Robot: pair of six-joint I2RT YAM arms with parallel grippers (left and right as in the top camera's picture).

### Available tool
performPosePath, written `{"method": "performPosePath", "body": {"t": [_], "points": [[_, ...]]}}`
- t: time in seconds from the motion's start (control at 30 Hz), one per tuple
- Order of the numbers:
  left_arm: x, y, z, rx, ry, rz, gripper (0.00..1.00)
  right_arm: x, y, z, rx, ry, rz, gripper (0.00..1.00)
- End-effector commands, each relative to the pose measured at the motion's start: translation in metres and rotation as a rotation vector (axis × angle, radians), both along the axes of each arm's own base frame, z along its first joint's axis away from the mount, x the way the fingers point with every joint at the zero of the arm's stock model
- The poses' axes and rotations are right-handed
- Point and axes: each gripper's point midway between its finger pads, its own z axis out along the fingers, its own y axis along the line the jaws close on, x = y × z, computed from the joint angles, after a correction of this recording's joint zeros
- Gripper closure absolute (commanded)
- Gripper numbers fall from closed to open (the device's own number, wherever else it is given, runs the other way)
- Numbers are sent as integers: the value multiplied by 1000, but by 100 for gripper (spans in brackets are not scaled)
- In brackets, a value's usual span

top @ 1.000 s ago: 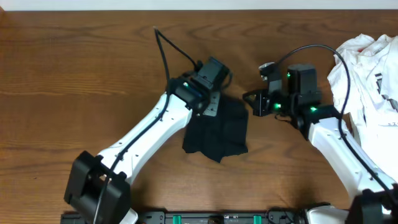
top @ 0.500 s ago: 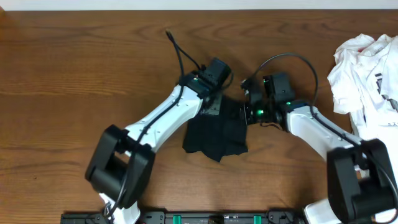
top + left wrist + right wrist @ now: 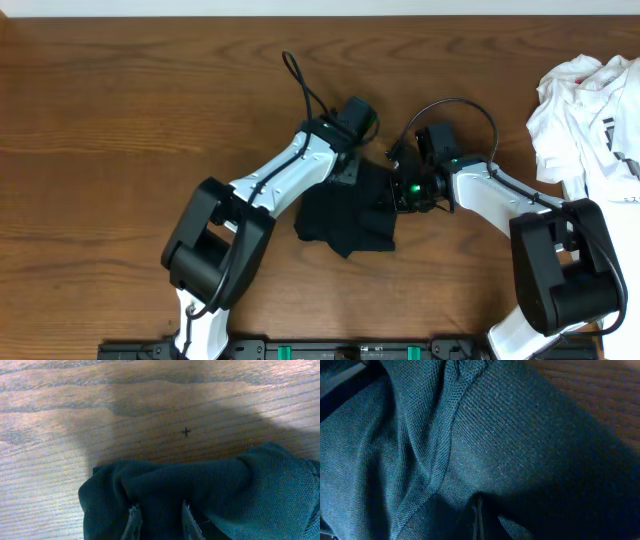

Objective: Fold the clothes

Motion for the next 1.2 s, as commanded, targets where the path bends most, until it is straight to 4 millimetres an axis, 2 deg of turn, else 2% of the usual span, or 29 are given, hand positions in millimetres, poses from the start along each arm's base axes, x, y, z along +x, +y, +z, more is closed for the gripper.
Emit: {"method": "performPosePath", "body": {"t": [0.0,0.13,0.23,0.37,0.43,0.5,0.6,0.77,0.97,1.07,1.17], "points": [[2,17,-13,27,34,27,71,-20,-31,-40,-198,67,-17,99],[13,24,28,-19,-34,54,69,-18,-30,-40,-194,56,-17,99],[13,33,67,-55,-91,73,66,-17,-30,-40,-193,54,-18,99],[-2,53,109,-84,-110,121,65,-16,-23,-35,-155,49,0,99],[-17,54,118,-121,-69,126,65,-13,-16,-28,-112,39,14,99],[-33,49,120,-167,-5,107,65,-9,-9,-19,-72,26,20,99],[-52,43,113,-203,92,90,65,-2,2,0,-4,-5,30,99],[-84,21,96,-326,256,13,92,4,13,33,82,-71,46,99],[-106,18,81,-365,349,-6,94,1,27,72,197,-137,85,99],[-113,15,76,-392,376,-21,94,1,28,76,207,-149,95,99],[-117,9,67,-435,390,-34,94,7,20,66,140,-176,85,99]]}}
